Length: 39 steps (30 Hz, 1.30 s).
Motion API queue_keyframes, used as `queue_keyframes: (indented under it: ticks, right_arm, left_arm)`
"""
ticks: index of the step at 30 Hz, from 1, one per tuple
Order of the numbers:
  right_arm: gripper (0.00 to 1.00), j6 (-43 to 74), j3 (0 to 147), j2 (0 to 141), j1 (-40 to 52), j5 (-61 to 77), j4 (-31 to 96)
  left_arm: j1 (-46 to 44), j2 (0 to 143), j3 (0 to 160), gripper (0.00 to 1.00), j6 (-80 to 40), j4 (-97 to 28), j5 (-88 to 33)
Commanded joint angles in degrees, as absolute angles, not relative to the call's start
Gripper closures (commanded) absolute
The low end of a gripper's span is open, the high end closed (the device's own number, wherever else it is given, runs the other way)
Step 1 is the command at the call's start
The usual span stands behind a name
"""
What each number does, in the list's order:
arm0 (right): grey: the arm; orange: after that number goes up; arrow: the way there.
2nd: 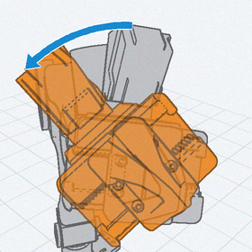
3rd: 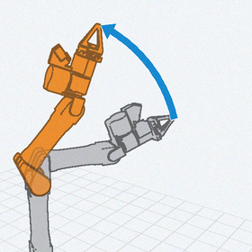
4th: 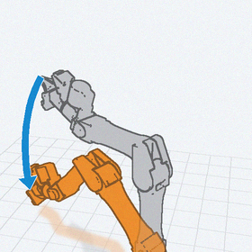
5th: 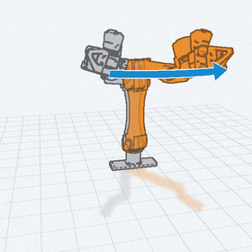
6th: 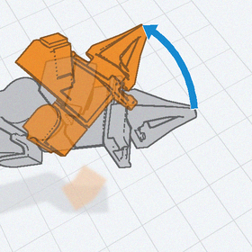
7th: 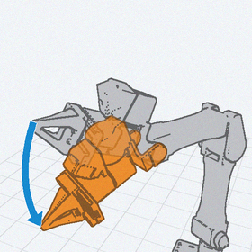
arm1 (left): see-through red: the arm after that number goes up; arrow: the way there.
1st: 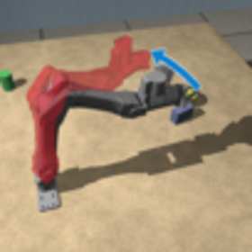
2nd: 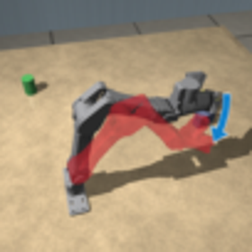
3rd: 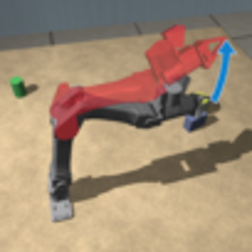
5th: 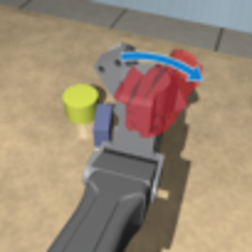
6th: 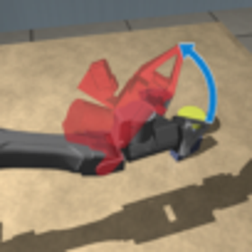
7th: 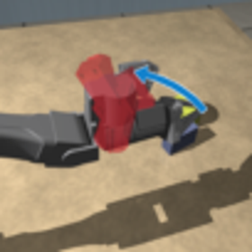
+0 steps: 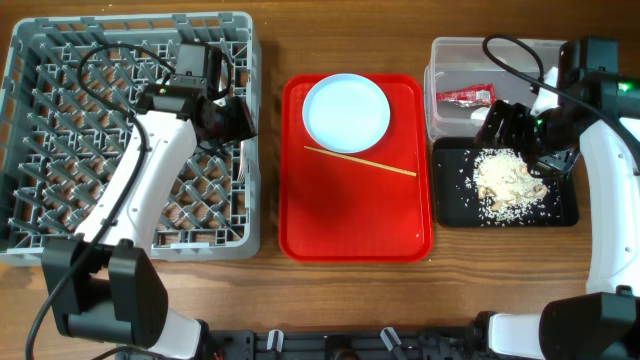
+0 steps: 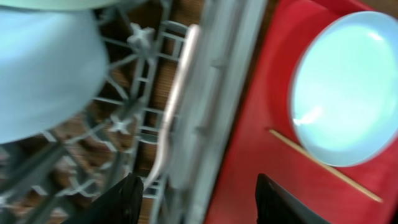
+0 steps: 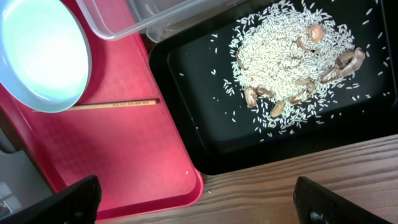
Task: Sort waste into correct bins and load items into the dishwasher rack
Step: 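Drop the white fork into the dish rack with the left gripper, then reach the left gripper to the wooden chopstick and grasp it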
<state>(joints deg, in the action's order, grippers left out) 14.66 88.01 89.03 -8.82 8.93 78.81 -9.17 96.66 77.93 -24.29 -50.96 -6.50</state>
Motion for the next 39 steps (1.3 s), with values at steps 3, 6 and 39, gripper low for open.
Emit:
queue_keyframes:
  ticks: [3,6,39]
  right_arm:
    - [0.00,13.72,88.86,89.25,-8.97,9.02,78.50]
    - [0.00,13.72,88.86,89.25,-8.97,9.02,78.52]
    - [0.00,13.65,88.86,89.25,-8.97,9.02,78.70]
  left_arm:
    - [-16.29,96.99,77.58,0.37,-36.80,-46.94,-9.89]
    - [-22.61,97.30,77.58,0.45,-43.97,-42.87,-4.95]
    - [-43.75,125.23,106.34,0.30,-56.42,-55.64,-1.41]
